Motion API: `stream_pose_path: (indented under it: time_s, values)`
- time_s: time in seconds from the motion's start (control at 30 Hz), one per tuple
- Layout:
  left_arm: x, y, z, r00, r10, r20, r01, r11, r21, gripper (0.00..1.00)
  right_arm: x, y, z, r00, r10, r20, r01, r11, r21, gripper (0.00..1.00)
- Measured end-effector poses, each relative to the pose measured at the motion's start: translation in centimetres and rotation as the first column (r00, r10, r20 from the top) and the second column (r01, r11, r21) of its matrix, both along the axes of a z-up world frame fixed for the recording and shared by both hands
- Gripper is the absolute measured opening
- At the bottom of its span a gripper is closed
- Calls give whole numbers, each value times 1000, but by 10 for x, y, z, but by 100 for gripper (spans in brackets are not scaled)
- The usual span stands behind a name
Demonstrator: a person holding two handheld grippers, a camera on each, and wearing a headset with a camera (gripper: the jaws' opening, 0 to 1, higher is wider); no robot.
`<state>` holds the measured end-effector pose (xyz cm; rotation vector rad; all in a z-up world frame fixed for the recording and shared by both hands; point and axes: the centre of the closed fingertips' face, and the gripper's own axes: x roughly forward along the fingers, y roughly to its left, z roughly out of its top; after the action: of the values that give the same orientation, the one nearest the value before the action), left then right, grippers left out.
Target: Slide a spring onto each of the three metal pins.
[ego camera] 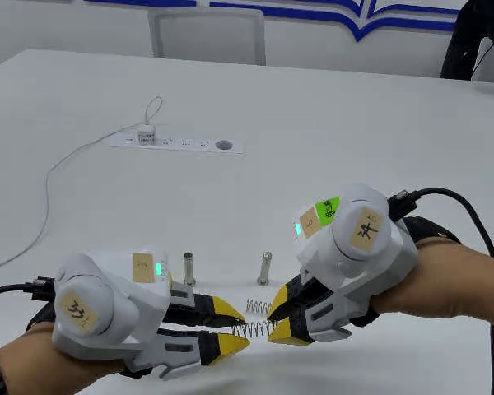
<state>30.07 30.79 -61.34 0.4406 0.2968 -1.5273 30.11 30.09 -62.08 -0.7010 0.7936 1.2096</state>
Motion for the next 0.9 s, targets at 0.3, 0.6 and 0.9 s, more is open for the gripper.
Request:
stream_pose_path:
  time_s: [0.3, 0.6, 0.9]
  values:
    - [-5, -1, -2, 1000, -25, -3, 25, 1000, 7, 11, -3, -2, -2, 1000, -2, -9, 2, 1000, 2, 12]
    - [-9, -2, 2, 999, -32, -8, 32, 999, -5, 10, -6, -2, -6, 999, -19, -37, 20, 1000, 14, 16]
    - [-9, -4, 6, 1000, -27, -14, 27, 999, -27, 10, -6, -5, -5, 999, -19, -27, 20, 1000, 16, 12]
